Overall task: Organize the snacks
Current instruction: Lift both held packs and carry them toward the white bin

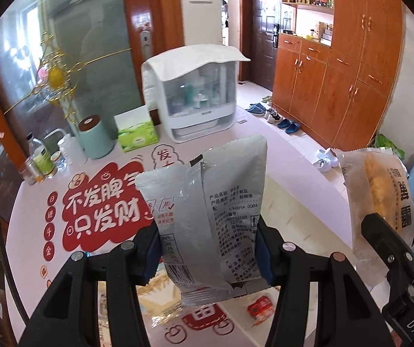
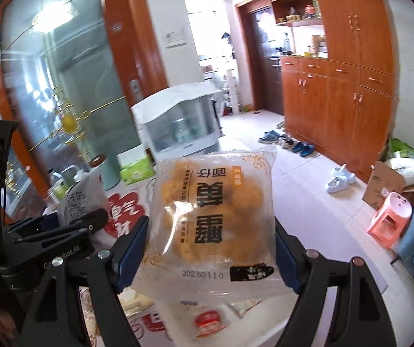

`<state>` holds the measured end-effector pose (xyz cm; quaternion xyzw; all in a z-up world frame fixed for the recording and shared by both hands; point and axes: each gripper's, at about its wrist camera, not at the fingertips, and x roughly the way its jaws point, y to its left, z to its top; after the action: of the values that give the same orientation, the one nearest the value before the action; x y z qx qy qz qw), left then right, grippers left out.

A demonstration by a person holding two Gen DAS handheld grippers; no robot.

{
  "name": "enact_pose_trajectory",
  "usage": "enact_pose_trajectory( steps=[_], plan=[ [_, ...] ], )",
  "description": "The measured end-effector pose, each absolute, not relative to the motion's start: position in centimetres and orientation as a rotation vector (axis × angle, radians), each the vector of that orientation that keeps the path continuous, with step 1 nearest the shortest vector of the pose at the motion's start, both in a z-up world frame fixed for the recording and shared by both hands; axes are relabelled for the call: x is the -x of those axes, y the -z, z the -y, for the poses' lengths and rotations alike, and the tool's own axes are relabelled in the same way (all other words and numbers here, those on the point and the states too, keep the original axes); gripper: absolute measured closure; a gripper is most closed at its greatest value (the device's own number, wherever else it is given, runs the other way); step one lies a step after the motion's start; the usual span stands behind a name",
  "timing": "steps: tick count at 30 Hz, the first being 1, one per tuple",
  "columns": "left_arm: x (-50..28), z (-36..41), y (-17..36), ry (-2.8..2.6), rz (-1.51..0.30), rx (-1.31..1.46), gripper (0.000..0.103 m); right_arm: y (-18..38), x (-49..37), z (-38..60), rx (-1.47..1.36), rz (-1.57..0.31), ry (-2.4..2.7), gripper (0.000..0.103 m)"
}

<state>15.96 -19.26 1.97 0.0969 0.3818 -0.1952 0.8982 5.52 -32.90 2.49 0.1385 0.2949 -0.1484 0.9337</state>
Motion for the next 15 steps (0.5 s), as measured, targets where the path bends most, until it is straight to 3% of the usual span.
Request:
enact_pose_trajectory(
  steps=[15],
  plan=[
    [-17.0, 24.9, 0.9, 0.393, -0.840, -0.297, 0.049, 0.9, -6.2, 37.6, -0.310, -0.688, 0.373, 0.022]
  ],
)
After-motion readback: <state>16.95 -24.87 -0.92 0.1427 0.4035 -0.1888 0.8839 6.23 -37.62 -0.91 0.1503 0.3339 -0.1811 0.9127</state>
